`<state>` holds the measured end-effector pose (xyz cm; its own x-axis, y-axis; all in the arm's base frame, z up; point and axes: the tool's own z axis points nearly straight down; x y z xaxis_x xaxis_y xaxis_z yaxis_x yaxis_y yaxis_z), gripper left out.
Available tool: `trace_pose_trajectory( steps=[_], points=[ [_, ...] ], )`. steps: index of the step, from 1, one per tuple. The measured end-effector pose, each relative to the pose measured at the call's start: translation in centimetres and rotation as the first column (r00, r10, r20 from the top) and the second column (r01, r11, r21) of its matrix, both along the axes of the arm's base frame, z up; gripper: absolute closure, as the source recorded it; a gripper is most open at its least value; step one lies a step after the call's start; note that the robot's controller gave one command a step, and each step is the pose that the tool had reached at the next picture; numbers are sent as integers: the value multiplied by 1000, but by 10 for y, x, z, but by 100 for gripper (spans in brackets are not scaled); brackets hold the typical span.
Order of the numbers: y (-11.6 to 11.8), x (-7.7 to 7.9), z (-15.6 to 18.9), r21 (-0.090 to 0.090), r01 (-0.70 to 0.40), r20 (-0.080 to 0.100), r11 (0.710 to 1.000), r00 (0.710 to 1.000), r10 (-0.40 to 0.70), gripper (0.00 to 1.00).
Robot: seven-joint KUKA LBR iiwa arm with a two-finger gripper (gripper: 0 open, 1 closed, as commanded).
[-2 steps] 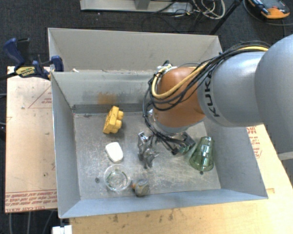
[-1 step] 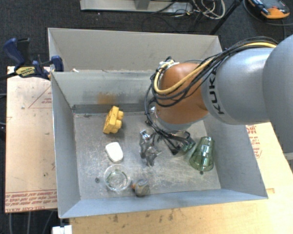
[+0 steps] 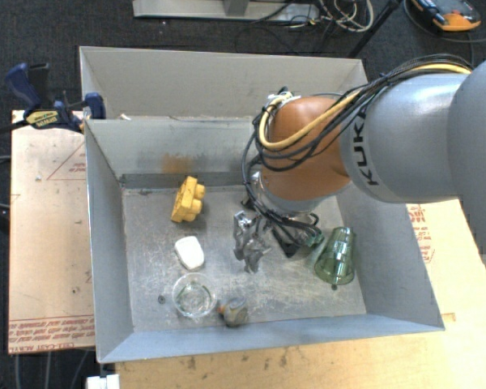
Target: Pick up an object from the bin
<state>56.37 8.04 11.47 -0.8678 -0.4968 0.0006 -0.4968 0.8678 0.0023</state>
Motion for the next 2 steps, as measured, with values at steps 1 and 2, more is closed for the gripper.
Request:
trace_pose_trajectory(
  steps=[1,2],
  points=[
    [0,-1,22,0,1,-2,1000,1000,-1,100],
    [0,1,42,0,1,4,1000,1000,-1,100]
  ],
)
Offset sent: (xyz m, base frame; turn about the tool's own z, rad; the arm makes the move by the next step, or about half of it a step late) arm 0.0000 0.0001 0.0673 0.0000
